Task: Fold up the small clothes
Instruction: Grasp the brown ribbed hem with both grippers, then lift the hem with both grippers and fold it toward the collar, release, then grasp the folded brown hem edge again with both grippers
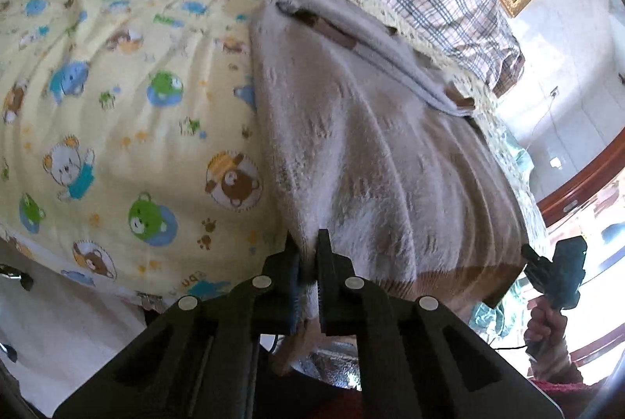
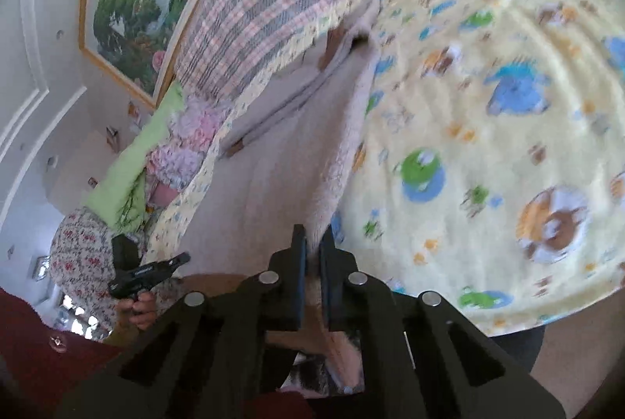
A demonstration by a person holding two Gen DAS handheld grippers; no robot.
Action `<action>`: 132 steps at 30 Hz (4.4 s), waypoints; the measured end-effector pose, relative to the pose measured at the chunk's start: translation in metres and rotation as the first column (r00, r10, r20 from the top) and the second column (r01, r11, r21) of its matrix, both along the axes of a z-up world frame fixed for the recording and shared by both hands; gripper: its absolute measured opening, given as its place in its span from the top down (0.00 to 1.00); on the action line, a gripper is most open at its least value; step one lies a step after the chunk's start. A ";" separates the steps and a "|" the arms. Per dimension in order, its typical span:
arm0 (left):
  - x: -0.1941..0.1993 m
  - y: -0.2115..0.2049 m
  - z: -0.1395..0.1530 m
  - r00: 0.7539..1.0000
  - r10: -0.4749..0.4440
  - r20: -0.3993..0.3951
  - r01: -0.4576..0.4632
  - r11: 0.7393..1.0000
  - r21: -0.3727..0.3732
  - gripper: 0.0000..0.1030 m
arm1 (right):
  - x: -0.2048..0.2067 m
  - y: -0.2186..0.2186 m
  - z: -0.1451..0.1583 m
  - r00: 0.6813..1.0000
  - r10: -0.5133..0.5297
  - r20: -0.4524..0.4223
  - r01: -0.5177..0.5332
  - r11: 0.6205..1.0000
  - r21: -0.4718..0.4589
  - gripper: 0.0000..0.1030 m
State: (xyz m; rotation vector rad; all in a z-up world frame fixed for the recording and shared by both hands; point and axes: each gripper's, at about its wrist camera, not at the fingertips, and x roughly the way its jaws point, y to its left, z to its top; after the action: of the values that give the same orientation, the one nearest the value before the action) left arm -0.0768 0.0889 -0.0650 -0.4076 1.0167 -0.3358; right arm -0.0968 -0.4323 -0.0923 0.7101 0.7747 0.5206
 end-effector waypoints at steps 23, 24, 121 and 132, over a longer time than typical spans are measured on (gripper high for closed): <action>-0.020 -0.007 0.011 0.994 -0.083 0.068 0.083 0.997 0.002 0.96 | -0.009 0.019 -0.012 0.990 0.143 -0.020 -0.143 0.990 -0.008 0.92; -0.021 -0.003 0.015 0.994 -0.075 0.078 0.076 0.997 -0.015 0.96 | -0.012 0.013 -0.010 0.991 0.133 -0.013 -0.133 0.991 0.020 0.92; 0.401 -0.048 0.050 0.989 0.090 0.120 -0.111 0.977 0.185 0.85 | 0.410 0.027 0.057 0.962 -0.274 0.006 0.267 0.933 -0.241 0.60; 0.363 -0.102 0.070 0.982 -0.106 0.158 0.069 0.972 0.223 0.62 | 0.407 0.123 0.090 0.984 0.169 0.050 -0.141 0.926 -0.351 0.45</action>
State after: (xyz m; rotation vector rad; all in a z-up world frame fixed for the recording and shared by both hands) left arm 0.2860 -0.0126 0.0049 -0.1340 0.8953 -0.3293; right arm 0.3105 -0.3093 -0.0028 0.3002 0.8260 0.5348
